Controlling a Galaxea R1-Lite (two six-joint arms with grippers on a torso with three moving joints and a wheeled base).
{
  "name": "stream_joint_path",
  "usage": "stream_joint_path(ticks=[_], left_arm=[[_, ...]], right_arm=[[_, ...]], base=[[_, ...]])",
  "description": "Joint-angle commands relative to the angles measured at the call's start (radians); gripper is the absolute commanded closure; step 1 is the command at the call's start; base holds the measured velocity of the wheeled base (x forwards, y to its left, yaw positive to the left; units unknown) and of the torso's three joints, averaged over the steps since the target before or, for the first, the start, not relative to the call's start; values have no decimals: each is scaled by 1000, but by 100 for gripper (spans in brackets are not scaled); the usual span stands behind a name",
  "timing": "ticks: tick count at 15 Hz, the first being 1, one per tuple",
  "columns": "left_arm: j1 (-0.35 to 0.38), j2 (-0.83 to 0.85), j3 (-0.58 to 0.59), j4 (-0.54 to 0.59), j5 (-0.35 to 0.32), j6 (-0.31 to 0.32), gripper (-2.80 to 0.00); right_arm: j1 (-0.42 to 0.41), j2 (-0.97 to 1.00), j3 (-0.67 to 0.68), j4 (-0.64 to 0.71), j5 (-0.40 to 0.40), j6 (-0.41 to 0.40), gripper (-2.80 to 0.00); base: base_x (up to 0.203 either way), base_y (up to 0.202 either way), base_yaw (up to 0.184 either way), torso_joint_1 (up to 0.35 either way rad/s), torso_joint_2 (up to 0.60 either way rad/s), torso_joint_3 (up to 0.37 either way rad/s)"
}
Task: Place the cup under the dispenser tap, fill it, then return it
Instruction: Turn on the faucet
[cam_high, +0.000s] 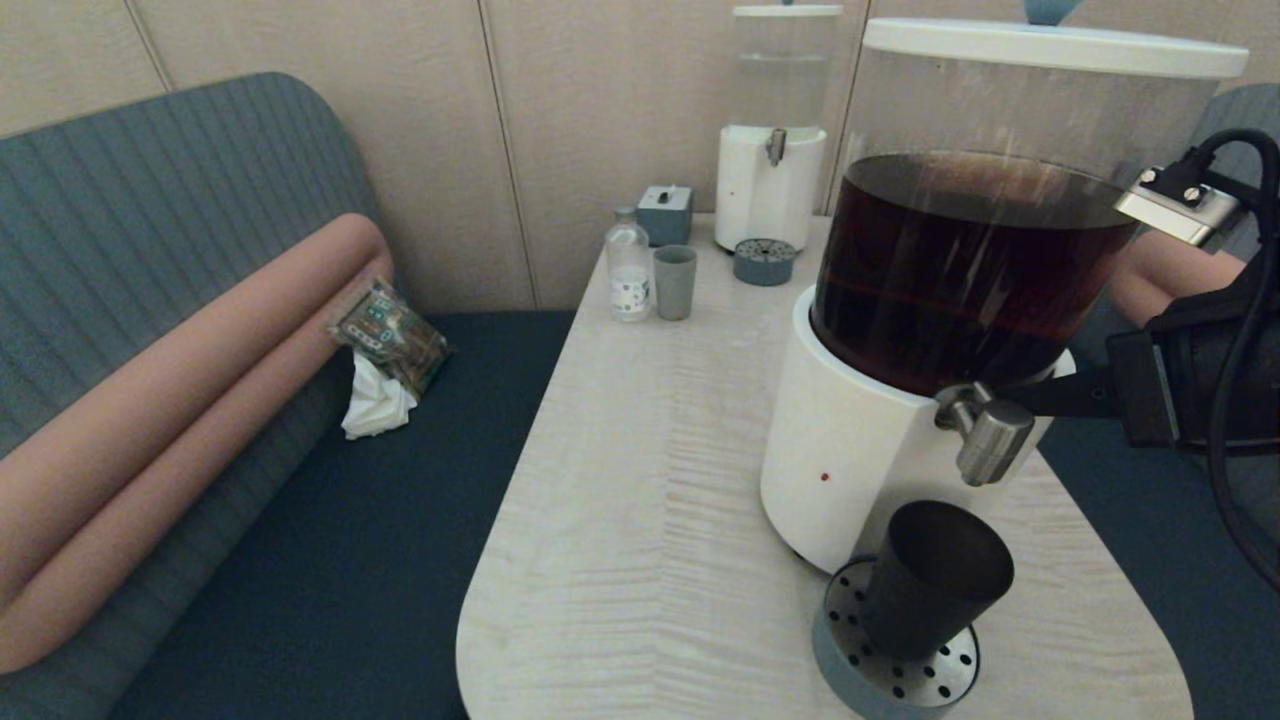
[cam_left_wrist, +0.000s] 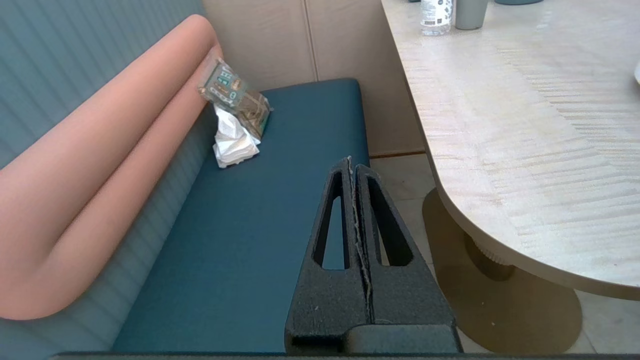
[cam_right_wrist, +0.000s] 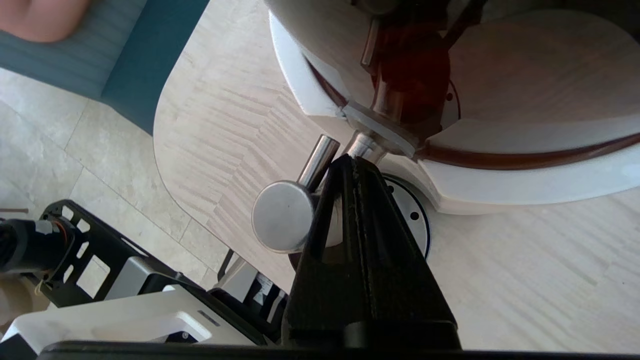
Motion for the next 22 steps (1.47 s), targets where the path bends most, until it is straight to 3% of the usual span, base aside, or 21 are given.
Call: stream_joint_path(ticks=[1, 15, 22], left_arm=[[0, 2, 40, -1, 0, 1, 0], [0, 1, 40, -1, 0, 1, 0], [0, 1, 40, -1, 0, 1, 0]], right_arm=[[24, -5, 5, 4, 11, -1, 0], [34, -20, 90, -79, 7, -128, 0], [12, -66, 139, -213, 2, -147, 0]], base=[[0, 0, 0, 0, 0, 0], [0, 0, 0, 0, 0, 0], [0, 0, 0, 0, 0, 0]])
